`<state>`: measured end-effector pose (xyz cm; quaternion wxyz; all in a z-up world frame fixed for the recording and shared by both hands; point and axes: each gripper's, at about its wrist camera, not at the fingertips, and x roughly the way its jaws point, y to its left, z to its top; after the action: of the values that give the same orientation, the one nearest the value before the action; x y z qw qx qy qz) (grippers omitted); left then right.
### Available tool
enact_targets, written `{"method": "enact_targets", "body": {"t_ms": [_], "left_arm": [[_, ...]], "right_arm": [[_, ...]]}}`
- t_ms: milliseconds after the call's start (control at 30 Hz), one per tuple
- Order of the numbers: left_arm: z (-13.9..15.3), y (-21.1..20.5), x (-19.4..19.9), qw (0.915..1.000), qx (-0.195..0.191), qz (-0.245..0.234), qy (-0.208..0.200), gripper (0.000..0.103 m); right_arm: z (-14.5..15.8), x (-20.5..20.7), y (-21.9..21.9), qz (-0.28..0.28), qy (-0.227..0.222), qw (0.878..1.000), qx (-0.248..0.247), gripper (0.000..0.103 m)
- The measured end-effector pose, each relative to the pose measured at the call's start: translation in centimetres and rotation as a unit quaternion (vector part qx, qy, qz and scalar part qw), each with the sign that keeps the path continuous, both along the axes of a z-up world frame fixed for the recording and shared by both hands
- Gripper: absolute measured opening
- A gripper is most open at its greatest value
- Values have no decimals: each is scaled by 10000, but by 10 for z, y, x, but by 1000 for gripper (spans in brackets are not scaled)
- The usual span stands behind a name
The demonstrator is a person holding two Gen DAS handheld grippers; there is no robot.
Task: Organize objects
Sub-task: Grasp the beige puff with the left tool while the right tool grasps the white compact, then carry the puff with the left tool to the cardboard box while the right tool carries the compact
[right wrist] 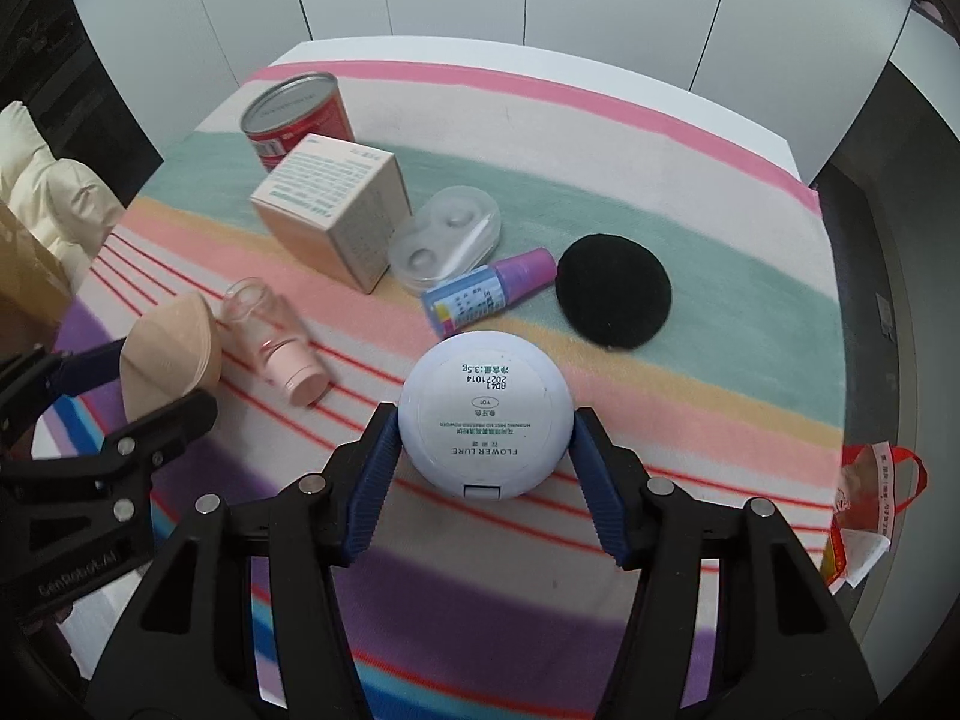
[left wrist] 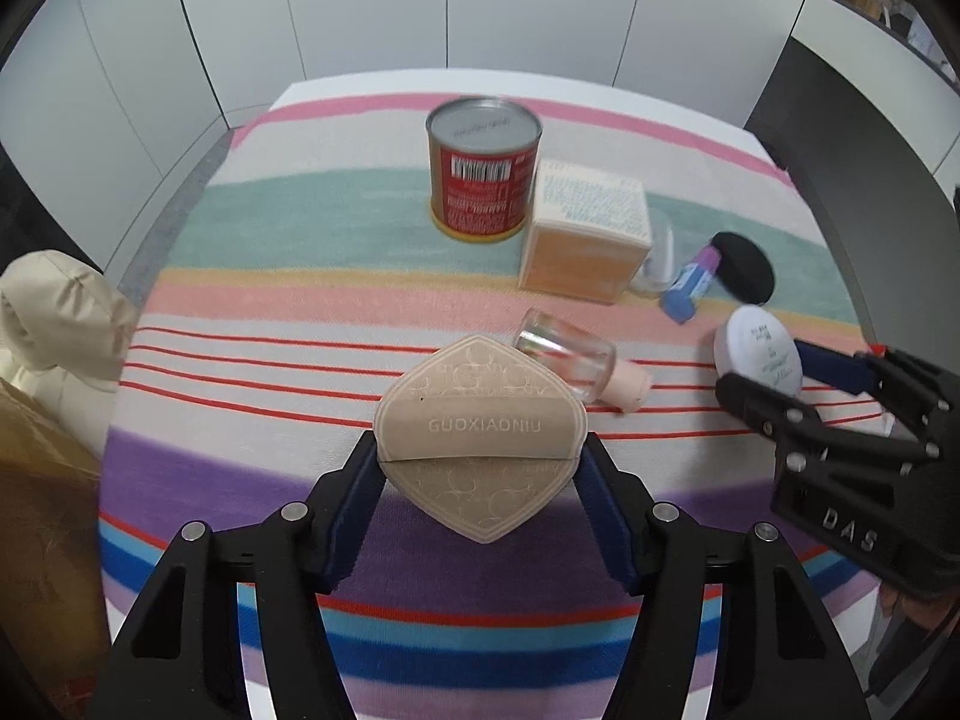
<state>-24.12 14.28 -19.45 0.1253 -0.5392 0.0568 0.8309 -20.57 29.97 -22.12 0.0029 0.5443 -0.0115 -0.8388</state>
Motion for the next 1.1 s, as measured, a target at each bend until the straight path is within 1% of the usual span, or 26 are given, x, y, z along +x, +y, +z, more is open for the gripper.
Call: {"method": "enact_targets", "body": {"t_ms": [133, 300, 567, 600, 700, 733, 833, 933, 1000, 1100], "left_arm": [[17, 0, 8, 10000, 4, -37, 86, 65], [44, -3, 24, 9997, 68, -35, 229, 65], [91, -14, 57, 9977, 137, -18, 657, 65], [98, -17, 62, 9972, 165, -8, 723, 65], [118, -21, 75, 9958, 262, 0, 875, 65], [124, -22, 80, 9951, 296, 0, 939, 65], [139, -26, 93, 9936, 426, -30, 1046, 65], [147, -29, 104, 9913, 500, -87, 1212, 65], [150, -31, 107, 9903, 521, -126, 1285, 65], [155, -37, 109, 9889, 608, -56, 1355, 65]], "right_arm": [[16, 11, 3, -89, 56, 9999, -76, 60], [44, 26, 8, -229, 196, 9994, -157, 60], [95, 62, 6, -293, 482, 9982, -209, 60], [100, 67, 5, -302, 482, 9981, -245, 60], [119, 86, 8, -443, 562, 9957, -587, 60], [126, 92, 7, -444, 620, 9953, -602, 60], [148, 108, -2, -341, 758, 9956, -444, 60], [164, 118, -11, -225, 907, 9949, -373, 60], [172, 122, -18, -118, 1010, 9943, -306, 60], [178, 126, -31, 82, 1108, 9937, -136, 60]]}}
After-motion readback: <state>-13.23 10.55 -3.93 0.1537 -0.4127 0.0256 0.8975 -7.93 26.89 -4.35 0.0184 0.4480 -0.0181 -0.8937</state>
